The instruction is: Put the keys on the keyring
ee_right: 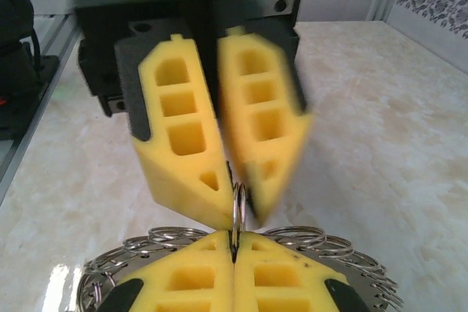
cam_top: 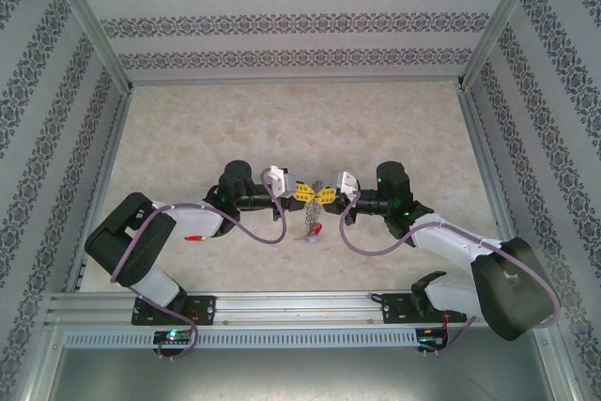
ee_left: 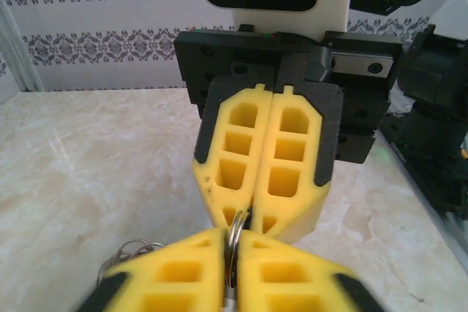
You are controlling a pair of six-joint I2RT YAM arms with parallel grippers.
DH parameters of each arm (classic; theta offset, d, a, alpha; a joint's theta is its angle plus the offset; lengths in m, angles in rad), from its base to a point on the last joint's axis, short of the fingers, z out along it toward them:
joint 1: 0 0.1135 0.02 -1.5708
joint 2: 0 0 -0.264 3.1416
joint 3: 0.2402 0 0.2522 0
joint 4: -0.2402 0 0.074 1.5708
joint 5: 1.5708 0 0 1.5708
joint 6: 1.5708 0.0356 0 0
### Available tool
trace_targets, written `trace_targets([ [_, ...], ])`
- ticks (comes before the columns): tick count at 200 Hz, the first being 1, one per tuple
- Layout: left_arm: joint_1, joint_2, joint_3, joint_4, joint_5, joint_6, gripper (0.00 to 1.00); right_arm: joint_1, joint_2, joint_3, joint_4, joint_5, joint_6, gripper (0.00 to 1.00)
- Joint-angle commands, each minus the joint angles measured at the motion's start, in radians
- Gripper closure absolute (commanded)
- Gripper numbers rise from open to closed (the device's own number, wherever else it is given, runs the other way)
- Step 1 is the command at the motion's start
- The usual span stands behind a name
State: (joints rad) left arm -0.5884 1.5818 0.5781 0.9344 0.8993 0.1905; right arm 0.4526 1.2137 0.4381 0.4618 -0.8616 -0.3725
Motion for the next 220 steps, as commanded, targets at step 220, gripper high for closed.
trace_targets([
  [220, -0.007, -0.094, 0.028, -0.172, 0.037, 0.114, 1.0, 0.026, -0.03, 0.024, -0.038, -0.002, -0.037, 0.79],
])
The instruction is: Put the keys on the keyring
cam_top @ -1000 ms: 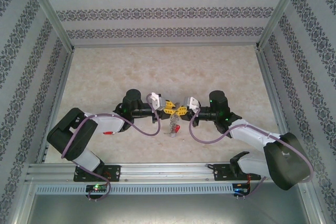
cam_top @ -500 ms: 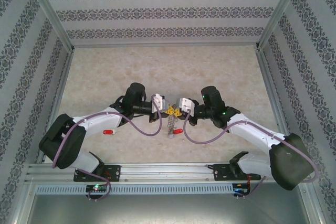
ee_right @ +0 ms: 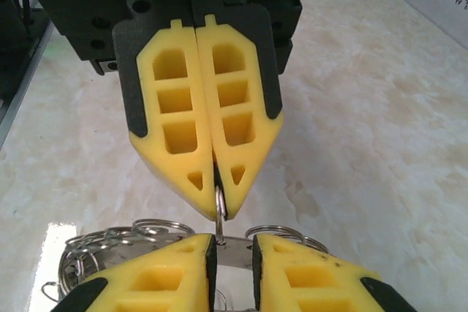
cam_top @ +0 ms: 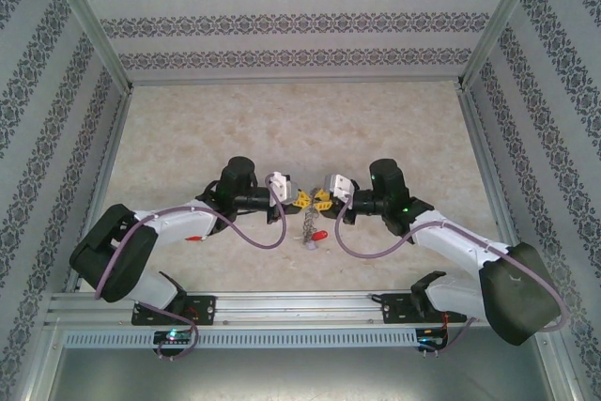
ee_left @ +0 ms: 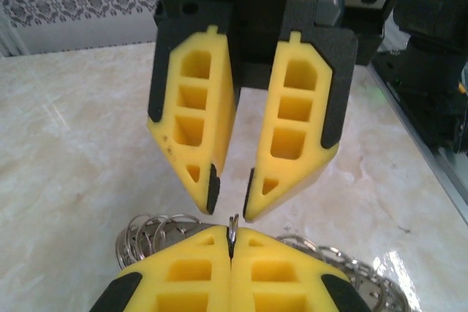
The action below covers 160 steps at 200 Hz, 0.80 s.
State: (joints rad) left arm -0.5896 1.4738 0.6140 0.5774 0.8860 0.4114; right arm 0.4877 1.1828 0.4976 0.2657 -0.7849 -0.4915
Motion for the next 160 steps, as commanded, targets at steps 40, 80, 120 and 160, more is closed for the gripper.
trace_targets([
  [40, -0.005, 0.026, 0.002, 0.227, 0.065, -0.138, 1.0, -0.011, 0.005, -0.049, 0.224, -0.094, 0.113, 0.79],
  [80, -0.006, 0.043, 0.0, 0.271, 0.082, -0.168, 1.0, -0.014, 0.012, -0.069, 0.304, -0.098, 0.152, 0.8],
  [120, -0.006, 0.06, -0.009, 0.315, 0.074, -0.197, 1.0, -0.014, 0.047, -0.079, 0.369, -0.102, 0.181, 0.93],
  [160, -0.006, 0.033, -0.027, 0.291, -0.011, -0.194, 0.7, -0.005, 0.05, -0.08, 0.339, -0.043, 0.141, 1.0],
])
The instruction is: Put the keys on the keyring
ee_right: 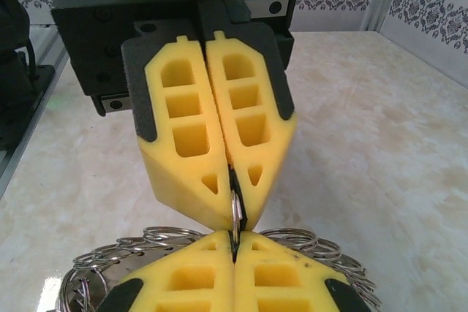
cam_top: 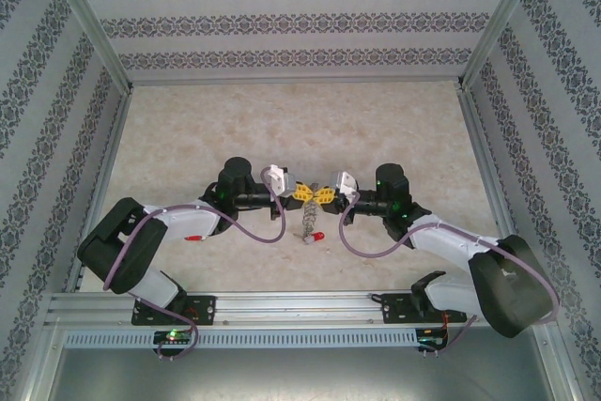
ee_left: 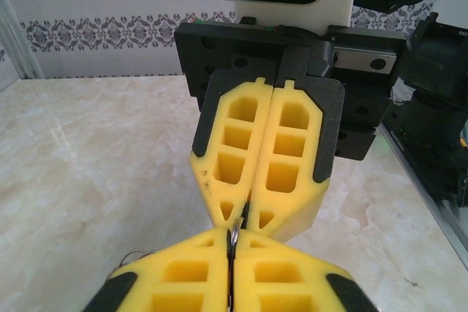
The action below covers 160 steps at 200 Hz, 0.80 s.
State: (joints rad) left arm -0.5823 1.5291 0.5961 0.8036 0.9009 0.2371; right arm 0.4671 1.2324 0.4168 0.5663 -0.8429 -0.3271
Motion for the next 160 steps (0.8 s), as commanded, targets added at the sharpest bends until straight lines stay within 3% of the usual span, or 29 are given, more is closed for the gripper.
trace_targets([
  [1, -0.013, -0.024, -0.009, 0.062, -0.029, -0.018, 0.69, 0.017, -0.001, 0.002, 0.034, 0.019, -0.028, 1.0],
  [7, -0.013, -0.04, -0.01, 0.032, -0.044, -0.007, 0.57, 0.022, -0.01, 0.002, 0.008, 0.043, -0.05, 1.0],
  [8, -0.013, -0.043, -0.011, 0.026, -0.048, -0.005, 0.49, 0.024, -0.011, 0.003, 0.003, 0.047, -0.055, 1.0],
  [10, -0.012, -0.049, -0.01, 0.014, -0.051, -0.001, 0.18, 0.027, -0.014, 0.003, -0.006, 0.056, -0.065, 1.0],
  [11, -0.012, -0.052, -0.01, 0.008, -0.053, 0.001, 0.09, 0.028, -0.016, 0.003, -0.012, 0.06, -0.07, 1.0],
  [15, -0.011, -0.064, -0.009, -0.02, -0.061, 0.009, 0.0, 0.035, -0.023, 0.005, -0.031, 0.076, -0.09, 1.0],
  [41, -0.01, -0.176, 0.006, -0.225, -0.121, 0.034, 0.01, 0.093, -0.07, 0.025, -0.171, 0.2, -0.222, 1.0],
  [71, -0.005, -0.338, 0.024, -0.444, -0.283, -0.059, 0.01, 0.182, -0.093, 0.054, -0.273, 0.391, -0.355, 1.0],
  [102, -0.001, -0.513, 0.058, -0.702, -0.635, -0.275, 0.01, 0.231, -0.067, 0.099, -0.35, 0.507, -0.416, 1.0],
  [132, 0.009, -0.591, 0.131, -1.077, -1.041, -0.611, 0.01, 0.283, -0.029, 0.12, -0.353, 0.595, -0.457, 1.0],
  [160, 0.034, -0.508, 0.264, -1.474, -1.194, -0.802, 0.01, 0.324, -0.002, 0.128, -0.341, 0.648, -0.518, 1.0],
])
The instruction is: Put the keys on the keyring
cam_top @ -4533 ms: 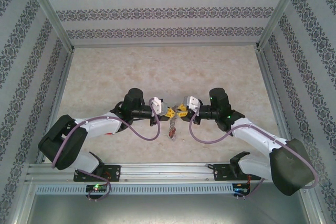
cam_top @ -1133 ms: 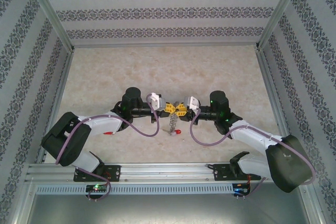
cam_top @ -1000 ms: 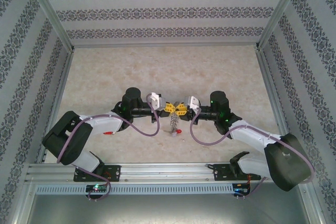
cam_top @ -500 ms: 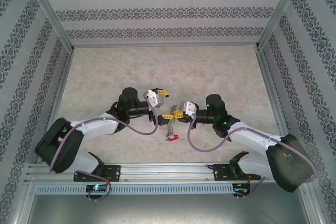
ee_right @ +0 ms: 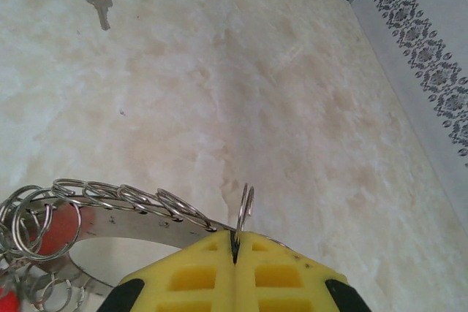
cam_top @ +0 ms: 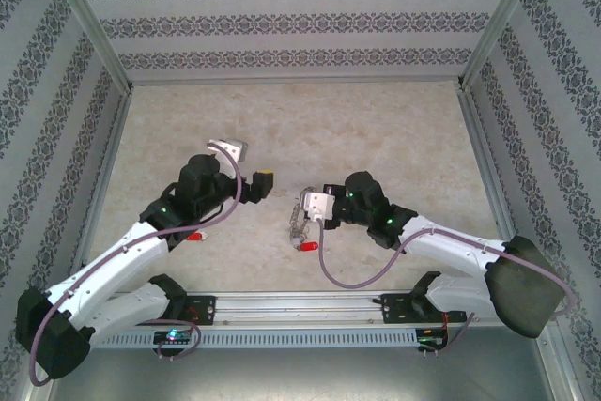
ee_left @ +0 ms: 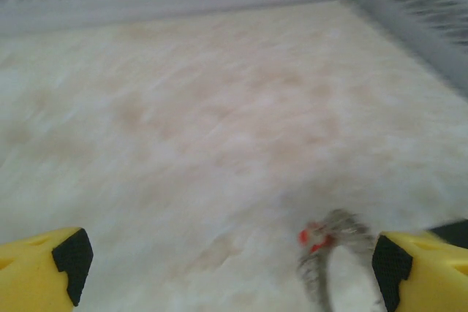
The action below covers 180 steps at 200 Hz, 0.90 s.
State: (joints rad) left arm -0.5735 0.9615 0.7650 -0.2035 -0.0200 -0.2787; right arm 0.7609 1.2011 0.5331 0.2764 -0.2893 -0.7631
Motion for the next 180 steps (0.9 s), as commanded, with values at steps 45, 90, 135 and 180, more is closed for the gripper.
trace_targets([
  [45, 0.186, 0.051, 0.072, -0.632, -0.099, -0.467, 0.01, 0.087, 0.028, 0.007, -0.033, 0.12, -0.206, 1.0],
  [90, 0.396, 0.034, -0.031, -0.668, 0.103, -0.583, 0.01, 0.109, 0.026, 0.008, -0.039, 0.121, -0.231, 1.0],
  [135, 0.455, 0.128, 0.018, -0.762, 0.069, -0.614, 0.04, 0.109, 0.024, 0.013, -0.041, 0.101, -0.223, 1.0],
  [180, 0.475, 0.278, 0.041, -0.78, 0.107, -0.635, 0.38, 0.109, 0.016, 0.019, -0.059, 0.092, -0.216, 1.0],
])
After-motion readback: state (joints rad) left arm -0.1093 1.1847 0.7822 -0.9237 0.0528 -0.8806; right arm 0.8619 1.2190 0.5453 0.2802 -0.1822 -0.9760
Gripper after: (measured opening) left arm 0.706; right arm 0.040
